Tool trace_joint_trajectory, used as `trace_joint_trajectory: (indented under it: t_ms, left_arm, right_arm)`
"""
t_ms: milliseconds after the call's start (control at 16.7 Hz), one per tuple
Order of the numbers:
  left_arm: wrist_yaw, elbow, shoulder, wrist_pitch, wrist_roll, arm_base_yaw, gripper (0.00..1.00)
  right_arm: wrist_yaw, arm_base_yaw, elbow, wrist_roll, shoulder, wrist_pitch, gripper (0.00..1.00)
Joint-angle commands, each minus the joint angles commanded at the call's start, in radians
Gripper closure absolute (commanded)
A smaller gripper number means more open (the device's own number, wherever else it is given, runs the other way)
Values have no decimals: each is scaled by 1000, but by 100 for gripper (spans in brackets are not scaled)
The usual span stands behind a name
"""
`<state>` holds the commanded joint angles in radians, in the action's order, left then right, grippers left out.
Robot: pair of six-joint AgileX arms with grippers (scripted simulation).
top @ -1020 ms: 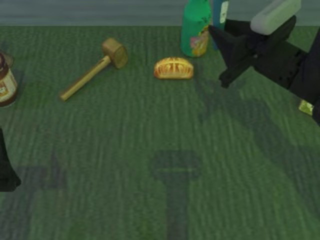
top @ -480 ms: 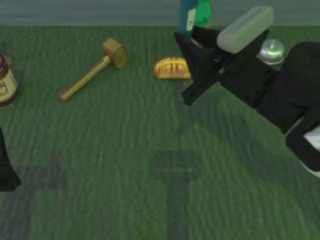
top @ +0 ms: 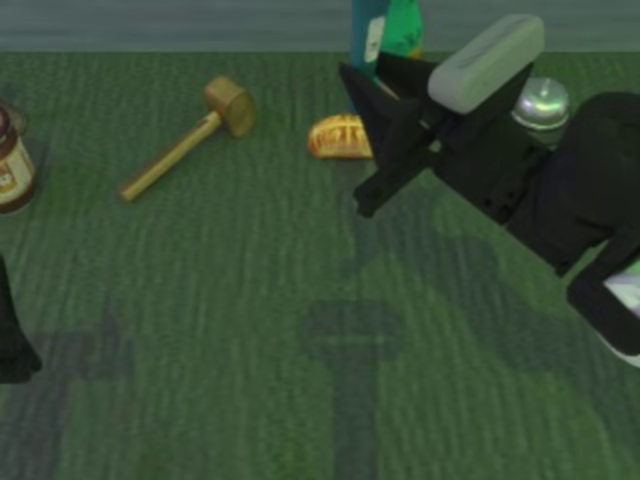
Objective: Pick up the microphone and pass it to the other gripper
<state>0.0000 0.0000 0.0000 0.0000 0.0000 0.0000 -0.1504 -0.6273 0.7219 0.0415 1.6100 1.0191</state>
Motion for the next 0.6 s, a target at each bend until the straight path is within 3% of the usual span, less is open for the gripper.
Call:
trace_joint_trajectory:
  t_ms: [360, 600]
  left_arm:
    - [1, 1, 1, 1, 0, 0, 0]
    - [88, 82, 109, 48, 13, -31, 0]
  right_arm:
    - [2, -2, -2, -1, -2, 1, 100]
    - [2, -2, -2, -1, -2, 1, 100]
